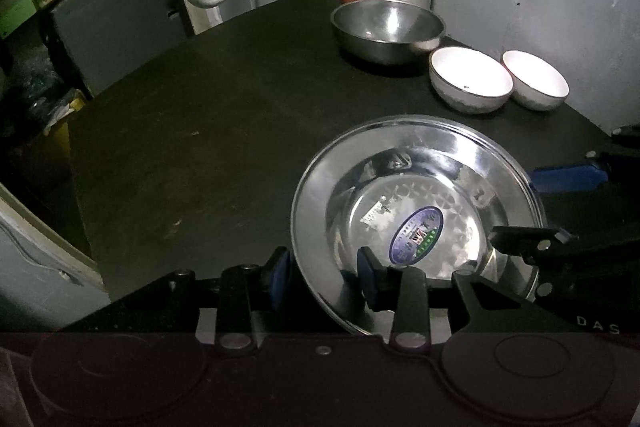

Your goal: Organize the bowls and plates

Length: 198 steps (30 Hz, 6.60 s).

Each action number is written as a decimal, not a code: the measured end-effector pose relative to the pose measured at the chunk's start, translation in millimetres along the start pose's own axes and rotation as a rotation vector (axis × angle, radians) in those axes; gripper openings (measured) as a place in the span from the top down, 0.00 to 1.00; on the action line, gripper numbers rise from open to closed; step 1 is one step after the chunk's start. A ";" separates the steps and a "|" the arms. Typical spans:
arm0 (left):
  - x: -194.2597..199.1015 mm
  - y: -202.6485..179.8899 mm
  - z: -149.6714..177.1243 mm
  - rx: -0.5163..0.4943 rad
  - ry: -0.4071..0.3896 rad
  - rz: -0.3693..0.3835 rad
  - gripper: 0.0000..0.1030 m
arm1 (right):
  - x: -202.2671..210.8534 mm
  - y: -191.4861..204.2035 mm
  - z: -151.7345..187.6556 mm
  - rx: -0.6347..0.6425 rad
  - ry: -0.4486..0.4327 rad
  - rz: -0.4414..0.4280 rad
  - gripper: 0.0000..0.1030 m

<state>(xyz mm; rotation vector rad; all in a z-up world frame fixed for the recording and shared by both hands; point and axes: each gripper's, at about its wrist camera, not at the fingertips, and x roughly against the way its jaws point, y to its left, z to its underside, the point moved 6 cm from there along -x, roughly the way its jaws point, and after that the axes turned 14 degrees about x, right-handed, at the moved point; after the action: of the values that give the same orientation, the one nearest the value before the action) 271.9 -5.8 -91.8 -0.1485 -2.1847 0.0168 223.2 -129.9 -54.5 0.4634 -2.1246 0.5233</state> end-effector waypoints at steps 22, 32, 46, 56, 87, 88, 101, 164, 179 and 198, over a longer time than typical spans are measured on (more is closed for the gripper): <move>-51.2 5.5 -139.2 0.194 -0.161 0.081 0.01 | -13.8 -111.4 -40.0 -0.227 -0.218 0.121 0.03; -104.8 -20.2 -186.9 0.223 -0.136 0.080 0.01 | -60.1 -150.2 -67.1 -0.245 -0.215 0.168 0.03; -133.2 -32.0 -187.0 0.267 -0.052 0.118 0.29 | -100.2 -165.0 -81.8 -0.277 -0.150 0.111 0.42; -137.3 -40.6 -185.0 0.231 -0.019 0.134 0.63 | -106.3 -165.4 -86.5 -0.284 -0.131 0.069 0.54; -10.1 -56.2 -169.6 0.238 -0.185 0.136 0.85 | 12.0 -147.5 -64.0 -0.275 -0.317 0.042 0.73; -5.1 -59.5 -166.1 0.238 -0.188 0.139 0.85 | 17.2 -146.0 -59.0 -0.276 -0.318 0.042 0.73; 30.6 -103.2 -111.6 0.213 -0.158 0.172 0.85 | 56.8 -137.6 10.9 -0.297 -0.270 0.020 0.73; 40.5 -111.5 -29.2 0.079 0.038 0.155 0.21 | 72.9 -131.1 100.4 -0.381 -0.130 -0.115 0.33; -20.1 -82.5 -104.8 -0.022 0.012 0.062 0.01 | 38.0 -147.5 47.8 -0.548 -0.178 -0.127 0.01; -101.9 -107.4 -151.4 -0.252 0.088 0.112 0.01 | -34.1 -169.4 37.5 -0.906 -0.134 -0.146 0.08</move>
<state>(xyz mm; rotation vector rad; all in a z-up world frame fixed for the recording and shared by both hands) 442.6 -130.5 -79.4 -0.4069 -2.0823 -0.1989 301.9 -287.6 -69.2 0.1234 -2.1718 -0.5678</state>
